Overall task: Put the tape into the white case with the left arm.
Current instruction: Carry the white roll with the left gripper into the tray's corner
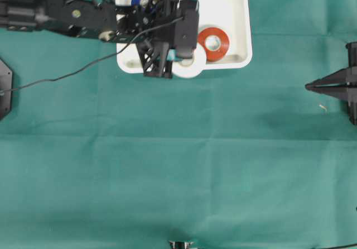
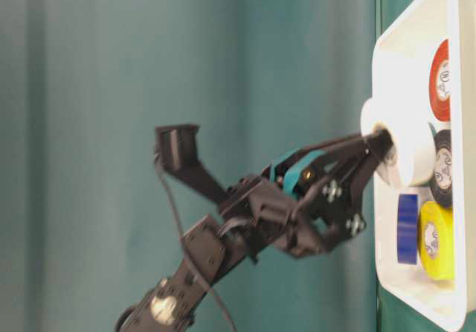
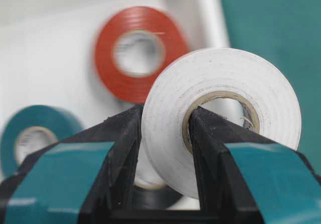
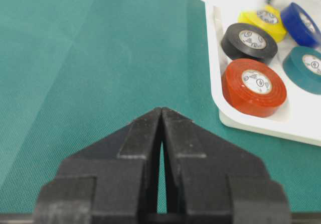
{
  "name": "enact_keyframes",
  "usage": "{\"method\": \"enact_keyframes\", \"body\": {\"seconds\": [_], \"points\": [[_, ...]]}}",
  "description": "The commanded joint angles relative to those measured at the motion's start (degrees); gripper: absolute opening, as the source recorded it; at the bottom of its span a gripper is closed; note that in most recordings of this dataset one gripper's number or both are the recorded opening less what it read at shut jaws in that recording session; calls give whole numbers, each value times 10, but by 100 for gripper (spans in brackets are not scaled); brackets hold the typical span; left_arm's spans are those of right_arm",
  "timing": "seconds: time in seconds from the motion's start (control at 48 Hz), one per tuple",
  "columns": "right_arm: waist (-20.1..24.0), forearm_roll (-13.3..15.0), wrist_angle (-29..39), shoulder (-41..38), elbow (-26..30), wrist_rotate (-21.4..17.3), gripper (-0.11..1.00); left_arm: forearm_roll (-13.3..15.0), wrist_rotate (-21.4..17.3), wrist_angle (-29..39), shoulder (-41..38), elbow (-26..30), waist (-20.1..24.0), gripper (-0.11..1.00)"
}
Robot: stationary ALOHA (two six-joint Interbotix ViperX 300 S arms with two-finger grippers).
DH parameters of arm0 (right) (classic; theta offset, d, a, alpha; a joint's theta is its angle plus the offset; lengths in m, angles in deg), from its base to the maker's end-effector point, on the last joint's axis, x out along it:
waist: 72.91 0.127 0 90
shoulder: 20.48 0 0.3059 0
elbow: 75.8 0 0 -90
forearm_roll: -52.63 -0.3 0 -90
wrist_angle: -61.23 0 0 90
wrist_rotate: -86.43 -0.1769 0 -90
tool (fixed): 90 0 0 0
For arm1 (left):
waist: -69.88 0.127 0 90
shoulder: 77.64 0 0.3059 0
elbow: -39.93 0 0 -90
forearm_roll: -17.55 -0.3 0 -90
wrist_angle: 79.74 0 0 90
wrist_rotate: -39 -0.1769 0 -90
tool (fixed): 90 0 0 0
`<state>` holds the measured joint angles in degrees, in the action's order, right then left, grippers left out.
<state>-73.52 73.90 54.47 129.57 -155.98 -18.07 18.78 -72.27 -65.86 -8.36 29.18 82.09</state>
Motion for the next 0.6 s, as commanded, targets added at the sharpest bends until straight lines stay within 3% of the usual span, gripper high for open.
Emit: {"method": "enact_keyframes", "body": {"seconds": [0.0, 0.333, 0.583], "points": [[-1, 4, -5, -4, -2, -1, -9, -1, -4, -4, -6, 32, 19, 27], [-1, 4, -4, -4, -2, -1, -9, 0, -52, -8, -48, 88, 52, 27], [-1, 4, -5, -4, -2, -1, -9, 0, -54, -20, -64, 108, 65, 27]]}}
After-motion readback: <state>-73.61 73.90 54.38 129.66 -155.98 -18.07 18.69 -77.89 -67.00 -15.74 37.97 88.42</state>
